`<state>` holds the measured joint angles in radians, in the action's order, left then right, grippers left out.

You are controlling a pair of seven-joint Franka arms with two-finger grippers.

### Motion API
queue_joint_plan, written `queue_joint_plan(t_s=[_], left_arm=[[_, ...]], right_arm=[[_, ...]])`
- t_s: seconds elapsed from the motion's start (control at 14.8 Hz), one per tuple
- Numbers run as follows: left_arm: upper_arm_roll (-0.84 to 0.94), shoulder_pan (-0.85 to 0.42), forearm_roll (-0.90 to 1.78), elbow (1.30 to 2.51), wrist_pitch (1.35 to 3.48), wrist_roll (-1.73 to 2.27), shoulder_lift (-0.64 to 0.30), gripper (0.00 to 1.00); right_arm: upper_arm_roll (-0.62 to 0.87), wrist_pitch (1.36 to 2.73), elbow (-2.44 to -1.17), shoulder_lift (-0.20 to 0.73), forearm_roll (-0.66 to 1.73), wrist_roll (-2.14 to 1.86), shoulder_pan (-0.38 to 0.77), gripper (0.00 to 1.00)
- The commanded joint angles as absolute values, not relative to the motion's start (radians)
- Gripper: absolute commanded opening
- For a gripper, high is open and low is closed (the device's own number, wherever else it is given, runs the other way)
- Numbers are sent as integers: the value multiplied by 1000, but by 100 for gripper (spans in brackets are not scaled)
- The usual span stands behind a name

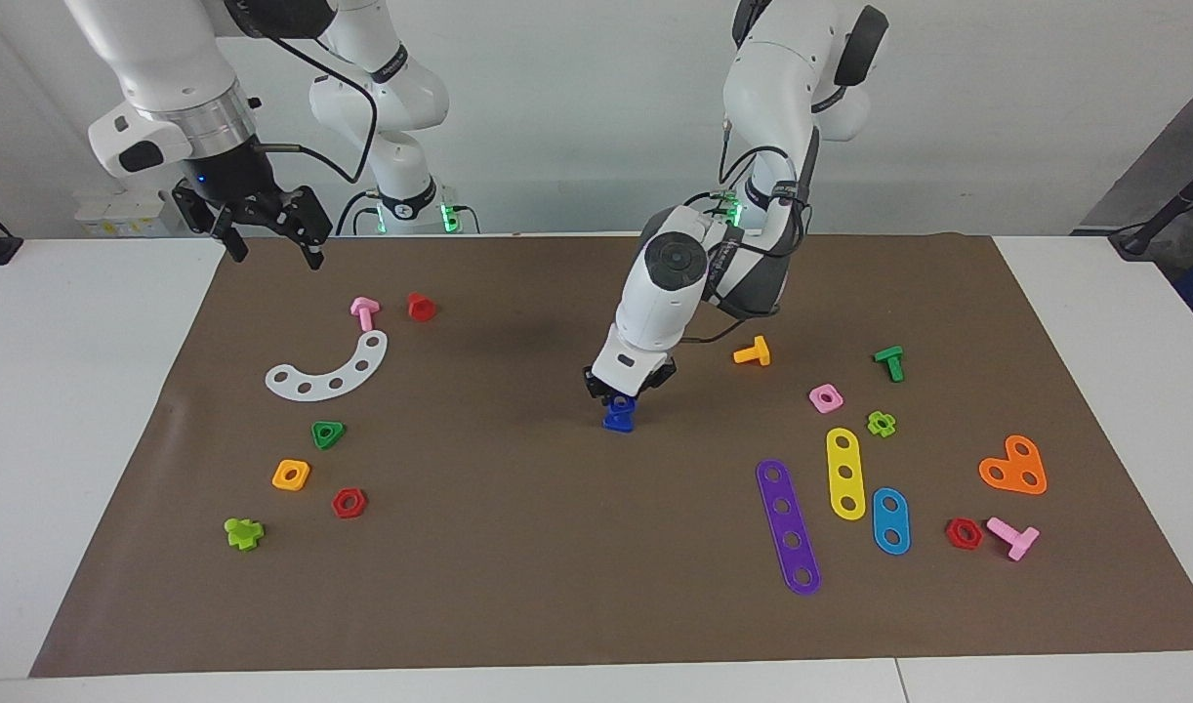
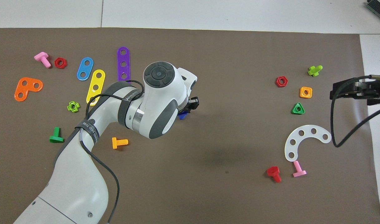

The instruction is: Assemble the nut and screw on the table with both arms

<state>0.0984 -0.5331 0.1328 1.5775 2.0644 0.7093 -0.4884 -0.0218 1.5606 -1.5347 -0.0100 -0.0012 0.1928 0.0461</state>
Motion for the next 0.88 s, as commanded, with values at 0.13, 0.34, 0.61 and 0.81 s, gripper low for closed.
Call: queue_joint_plan(t_s=[0.13,0.34,0.61,0.81], left_arm=[[78,-554,141,1594,2074,724,-494,0],[77,-555,140,1601,2088,726,-494,0],[77,-561,138,1631,2117,727,-489,0],[75,-568,138,1643,2131,733,-488,0]], right_arm=[[-15,1551,-1543,-14,35,170,29,100],[-15,1551,-1543,-14,35,169,29,100],[-15,1551,-1543,-14,35,169,29,100],[-15,1551,-1543,-14,35,169,29,100]])
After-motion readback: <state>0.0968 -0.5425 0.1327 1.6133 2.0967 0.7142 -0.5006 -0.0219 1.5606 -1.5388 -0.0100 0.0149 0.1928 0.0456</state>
